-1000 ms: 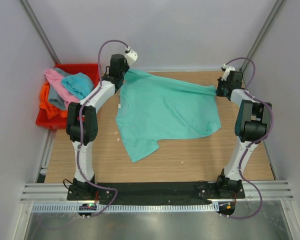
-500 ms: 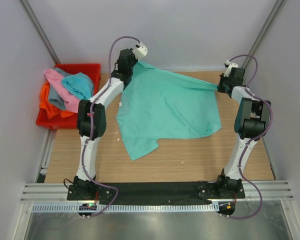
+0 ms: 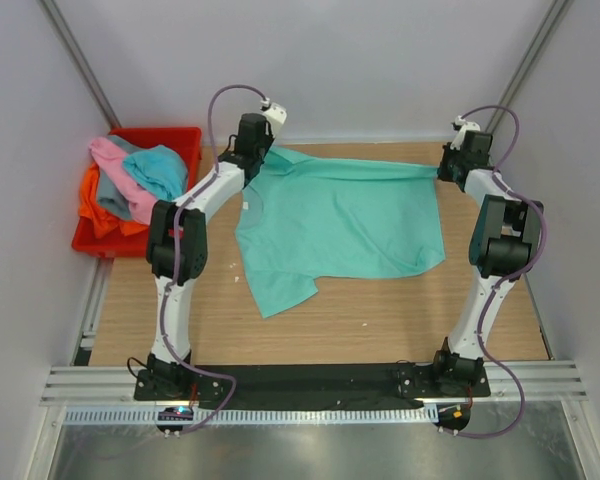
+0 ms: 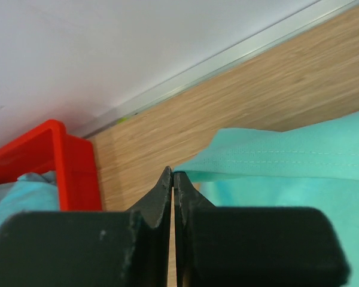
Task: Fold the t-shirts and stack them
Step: Flatten the tshirt out
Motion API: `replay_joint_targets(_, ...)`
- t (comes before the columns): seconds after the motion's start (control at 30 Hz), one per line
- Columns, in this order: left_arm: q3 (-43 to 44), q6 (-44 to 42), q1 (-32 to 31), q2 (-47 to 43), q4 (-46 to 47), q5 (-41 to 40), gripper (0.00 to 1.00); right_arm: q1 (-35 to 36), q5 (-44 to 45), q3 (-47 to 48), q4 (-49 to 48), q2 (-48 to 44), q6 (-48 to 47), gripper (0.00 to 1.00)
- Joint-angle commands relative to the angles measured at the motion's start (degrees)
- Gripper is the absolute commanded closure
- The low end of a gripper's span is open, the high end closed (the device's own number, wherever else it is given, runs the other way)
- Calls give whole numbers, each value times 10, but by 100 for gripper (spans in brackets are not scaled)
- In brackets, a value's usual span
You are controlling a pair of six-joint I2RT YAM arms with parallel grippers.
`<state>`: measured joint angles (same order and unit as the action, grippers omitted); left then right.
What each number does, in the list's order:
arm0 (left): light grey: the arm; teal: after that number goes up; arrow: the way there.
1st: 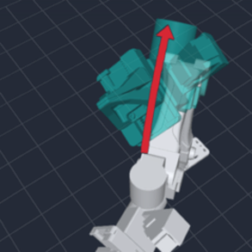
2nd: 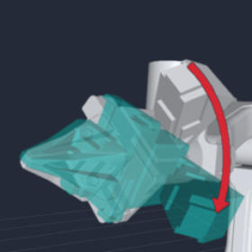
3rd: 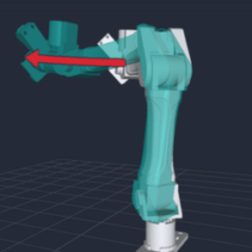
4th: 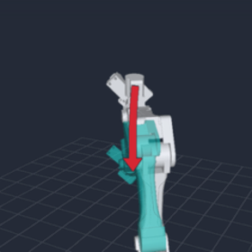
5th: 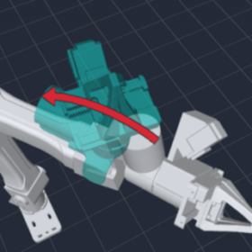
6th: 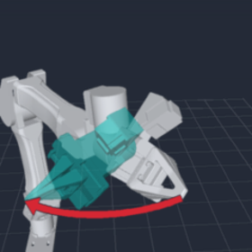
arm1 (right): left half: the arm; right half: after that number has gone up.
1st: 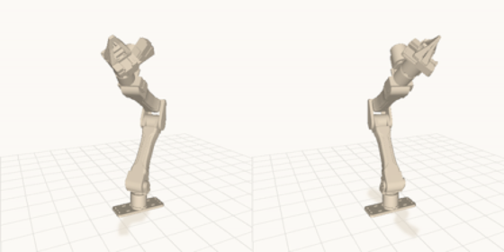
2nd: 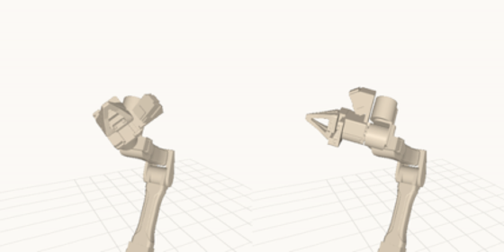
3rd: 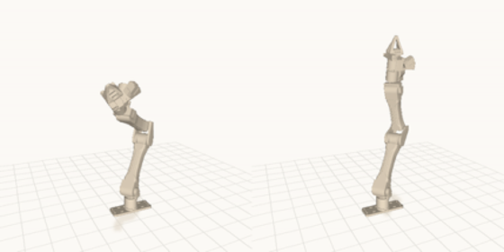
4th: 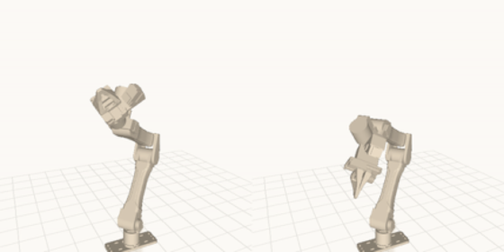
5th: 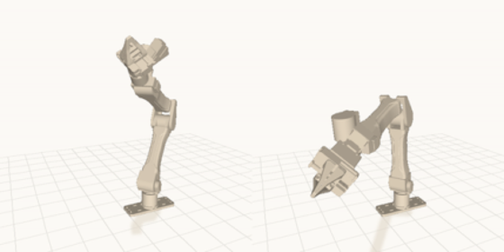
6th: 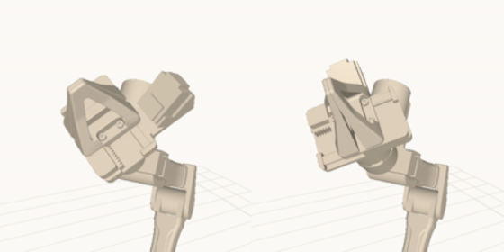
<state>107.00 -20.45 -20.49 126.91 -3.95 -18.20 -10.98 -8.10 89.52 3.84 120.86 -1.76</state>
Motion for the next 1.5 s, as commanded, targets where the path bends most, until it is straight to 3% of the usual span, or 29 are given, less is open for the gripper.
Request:
replay_joint_targets(0.0,4,91,3,-61,-51,84,100,0,3,37,4,-33,4,99)
replay_joint_targets(0.27,42,138,4,-33,-122,179,100,8,-10,56,21,-35,9,99)
replay_joint_targets(0.5,98,156,12,-4,-140,173,100,10,-7,76,10,-29,16,99)
replay_joint_targets(0.77,197,153,33,47,-163,164,100,11,-7,169,30,33,39,99)
replay_joint_targets(1.03,233,191,55,76,-175,230,100,17,-3,253,65,93,40,99)
replay_joint_targets(1.47,352,173,48,157,-157,187,100,22,14,266,49,107,47,99)
